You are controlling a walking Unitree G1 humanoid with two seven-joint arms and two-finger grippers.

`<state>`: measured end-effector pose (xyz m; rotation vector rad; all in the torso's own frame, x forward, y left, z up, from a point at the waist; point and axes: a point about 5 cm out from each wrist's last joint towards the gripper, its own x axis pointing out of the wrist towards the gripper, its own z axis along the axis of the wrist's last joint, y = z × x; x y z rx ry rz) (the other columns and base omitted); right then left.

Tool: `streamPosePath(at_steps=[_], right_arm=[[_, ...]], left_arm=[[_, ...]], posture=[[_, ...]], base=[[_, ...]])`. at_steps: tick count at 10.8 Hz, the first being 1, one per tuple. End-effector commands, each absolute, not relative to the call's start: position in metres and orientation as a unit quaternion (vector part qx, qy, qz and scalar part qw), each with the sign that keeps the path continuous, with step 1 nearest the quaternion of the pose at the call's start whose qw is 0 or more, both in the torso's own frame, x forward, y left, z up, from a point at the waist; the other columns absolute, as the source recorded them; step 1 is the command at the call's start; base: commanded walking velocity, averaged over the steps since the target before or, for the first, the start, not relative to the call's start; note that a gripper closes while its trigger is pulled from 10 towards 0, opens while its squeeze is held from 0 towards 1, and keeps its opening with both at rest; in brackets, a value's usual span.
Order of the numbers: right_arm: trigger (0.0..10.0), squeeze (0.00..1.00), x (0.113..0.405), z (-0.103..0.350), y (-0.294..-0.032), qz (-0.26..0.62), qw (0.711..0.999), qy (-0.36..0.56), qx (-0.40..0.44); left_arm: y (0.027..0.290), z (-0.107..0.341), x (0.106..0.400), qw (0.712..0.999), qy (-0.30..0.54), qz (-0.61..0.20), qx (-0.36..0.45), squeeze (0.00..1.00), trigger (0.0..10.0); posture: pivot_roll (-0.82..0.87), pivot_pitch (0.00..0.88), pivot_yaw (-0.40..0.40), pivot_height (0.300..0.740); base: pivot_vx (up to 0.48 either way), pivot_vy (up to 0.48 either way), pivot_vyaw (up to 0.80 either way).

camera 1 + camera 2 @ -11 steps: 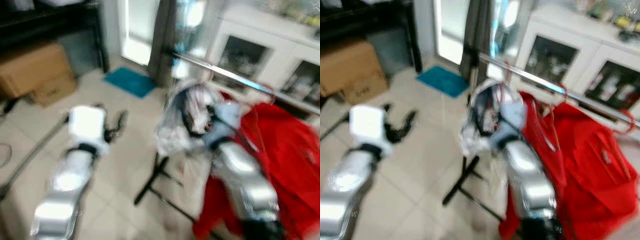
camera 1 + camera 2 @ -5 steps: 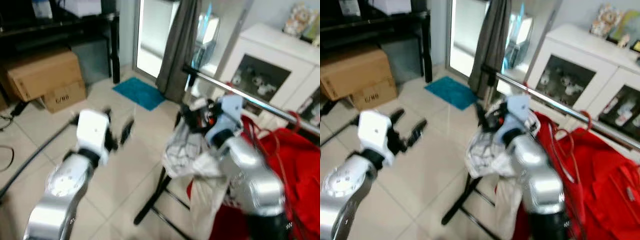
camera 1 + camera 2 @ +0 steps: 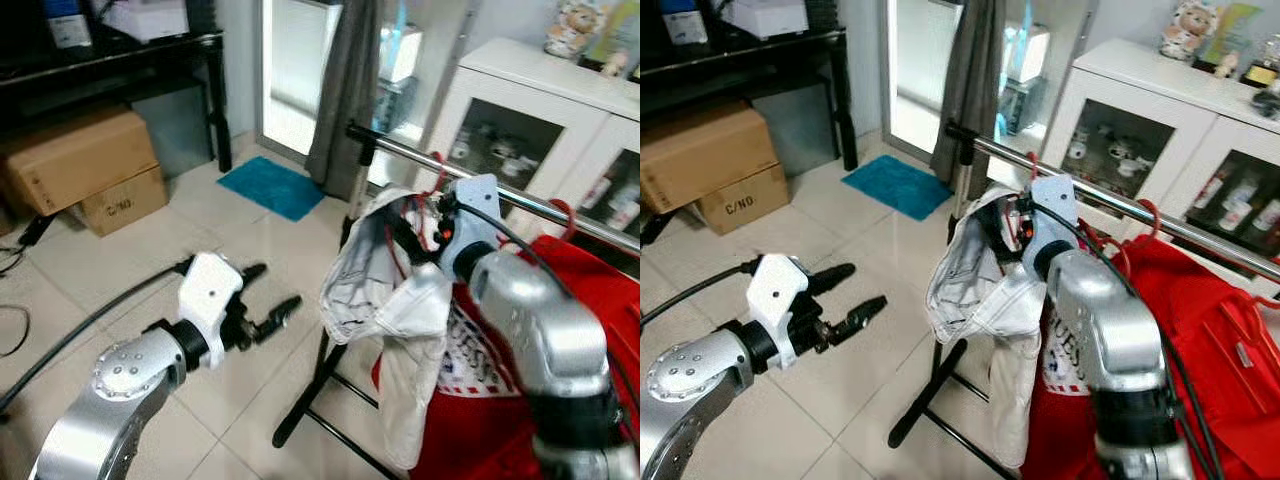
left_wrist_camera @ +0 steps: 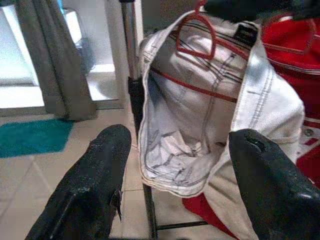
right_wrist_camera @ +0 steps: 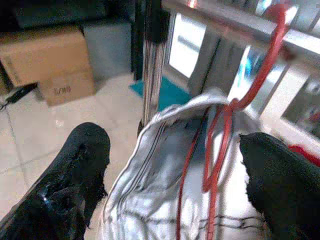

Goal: Hang hanger

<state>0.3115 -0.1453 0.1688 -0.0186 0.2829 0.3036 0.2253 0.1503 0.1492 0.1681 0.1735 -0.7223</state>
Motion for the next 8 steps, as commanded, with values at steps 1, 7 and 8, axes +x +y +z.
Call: streamPosePath(at_steps=[1,7,8], right_arm=[[10.0,0.25,0.315,0.166,-0.148,0.15,0.976,0.159,0.001],[10.0,0.0,0.331,0.164,-0.157,0.117,0.972,0.201,-0.027],[10.0,0.0,0.331,0.164,-0.157,0.117,0.972,0.202,-0.027]], left_arm=[[0.145,0.151,0.224,0.922,0.082,-0.37,0.078,0.0,10.0],[0.137,0.153,0.218,0.915,0.083,-0.389,0.063,0.0,10.0],[0.136,0.152,0.219,0.915,0.084,-0.39,0.063,0.0,10.0]], posture=[[-0.03,0.0,-0.1,0.74],[-0.02,0.0,-0.12,0.74],[-0.02,0.0,-0.118,0.74]], base=[[0.0,0.0,0.0],[0.0,0.0,0.0],[0.0,0.0,0.0]])
